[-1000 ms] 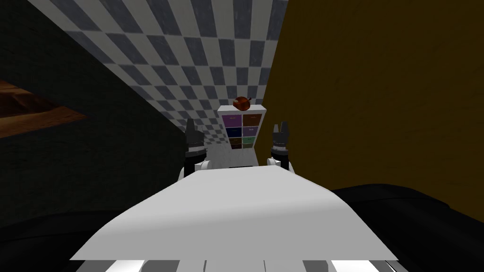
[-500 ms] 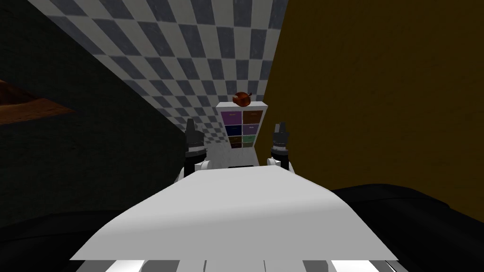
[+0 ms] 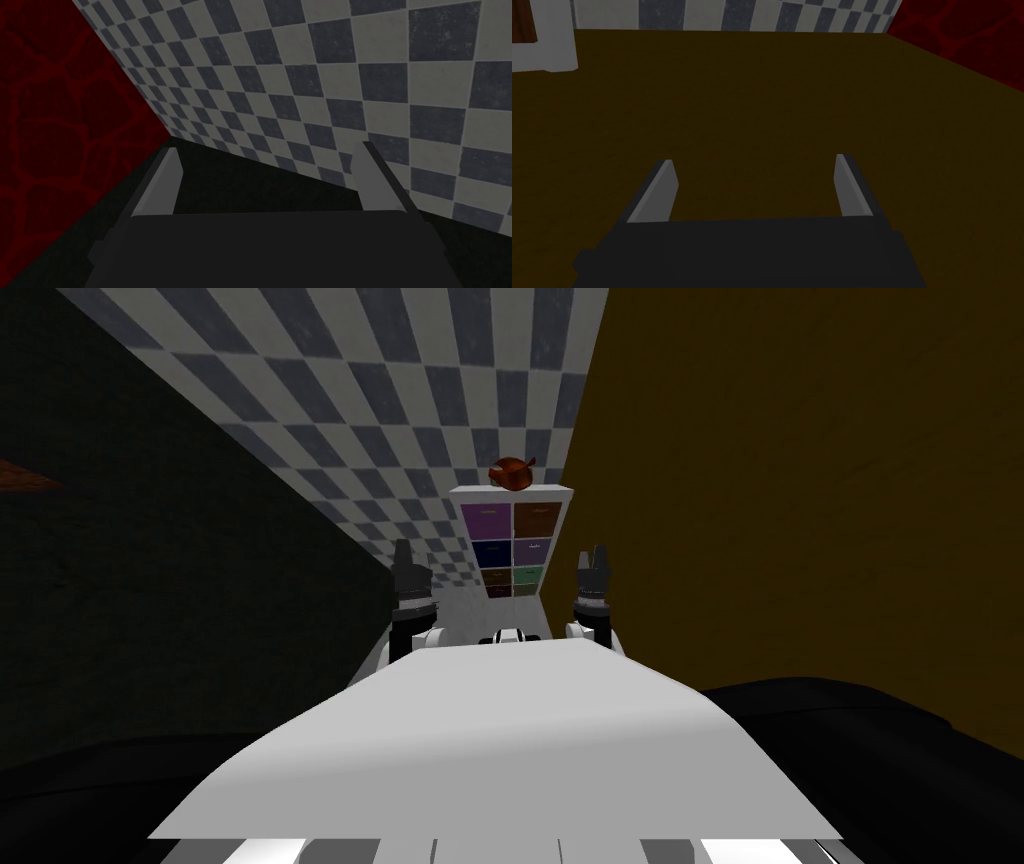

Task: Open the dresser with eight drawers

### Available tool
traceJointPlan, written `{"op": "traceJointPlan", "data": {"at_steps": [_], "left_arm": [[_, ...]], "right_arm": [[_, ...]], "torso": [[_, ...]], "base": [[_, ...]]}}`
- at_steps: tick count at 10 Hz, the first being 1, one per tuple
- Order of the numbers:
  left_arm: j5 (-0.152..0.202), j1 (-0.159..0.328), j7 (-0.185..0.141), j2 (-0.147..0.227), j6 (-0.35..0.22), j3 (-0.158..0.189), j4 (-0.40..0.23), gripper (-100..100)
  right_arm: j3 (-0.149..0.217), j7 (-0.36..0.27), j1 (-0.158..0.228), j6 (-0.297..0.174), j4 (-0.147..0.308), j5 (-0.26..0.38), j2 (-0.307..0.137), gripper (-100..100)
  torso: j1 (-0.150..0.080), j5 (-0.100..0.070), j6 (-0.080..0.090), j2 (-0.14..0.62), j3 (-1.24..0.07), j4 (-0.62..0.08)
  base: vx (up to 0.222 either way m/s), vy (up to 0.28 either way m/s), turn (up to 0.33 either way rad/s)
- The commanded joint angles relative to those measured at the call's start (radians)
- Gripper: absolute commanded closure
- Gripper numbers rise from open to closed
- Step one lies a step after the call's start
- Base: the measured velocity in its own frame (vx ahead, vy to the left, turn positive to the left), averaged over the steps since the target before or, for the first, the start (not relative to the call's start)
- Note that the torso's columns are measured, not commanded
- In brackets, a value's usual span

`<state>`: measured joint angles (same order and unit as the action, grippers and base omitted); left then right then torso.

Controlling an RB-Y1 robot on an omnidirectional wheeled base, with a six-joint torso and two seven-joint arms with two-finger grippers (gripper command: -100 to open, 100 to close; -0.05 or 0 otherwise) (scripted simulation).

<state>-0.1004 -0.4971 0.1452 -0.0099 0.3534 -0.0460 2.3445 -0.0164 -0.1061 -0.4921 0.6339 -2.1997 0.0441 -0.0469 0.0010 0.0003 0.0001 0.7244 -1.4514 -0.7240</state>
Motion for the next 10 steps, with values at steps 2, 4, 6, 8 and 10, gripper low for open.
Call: {"op": "traceJointPlan", "data": {"at_steps": [2,4,6,8,10], "left_arm": [[0.000,0.000,0.000,0.000,0.000,0.000,0.000,0],[0.000,0.000,0.000,0.000,0.000,0.000,0.000,0],[0.000,0.000,0.000,0.000,0.000,0.000,0.000,0],[0.000,0.000,0.000,0.000,0.000,0.000,0.000,0],[0.000,0.000,0.000,0.000,0.000,0.000,0.000,0]], "right_arm": [[0.009,-0.088,0.025,0.016,0.039,0.030,-0.069,-100],[0.013,-0.125,0.035,0.022,0.056,0.042,-0.084,-100],[0.023,-0.191,0.057,0.038,0.095,0.073,-0.107,-100],[0.029,-0.245,0.069,0.047,0.117,0.090,-0.116,-100],[0.036,-0.296,0.082,0.056,0.141,0.108,-0.123,-100]], "torso": [[0.002,0.000,0.000,0.010,-0.025,-0.012],[0.001,0.000,0.000,0.012,-0.026,-0.013],[-0.004,-0.001,0.000,0.014,-0.024,-0.014],[-0.001,0.000,0.000,0.014,-0.024,-0.014],[-0.001,0.000,0.000,0.014,-0.024,-0.014]], "base": [[0.062,0.088,-0.066],[0.085,0.098,-0.057],[0.077,0.074,-0.080],[0.068,0.087,-0.053],[0.061,0.076,-0.054]]}}
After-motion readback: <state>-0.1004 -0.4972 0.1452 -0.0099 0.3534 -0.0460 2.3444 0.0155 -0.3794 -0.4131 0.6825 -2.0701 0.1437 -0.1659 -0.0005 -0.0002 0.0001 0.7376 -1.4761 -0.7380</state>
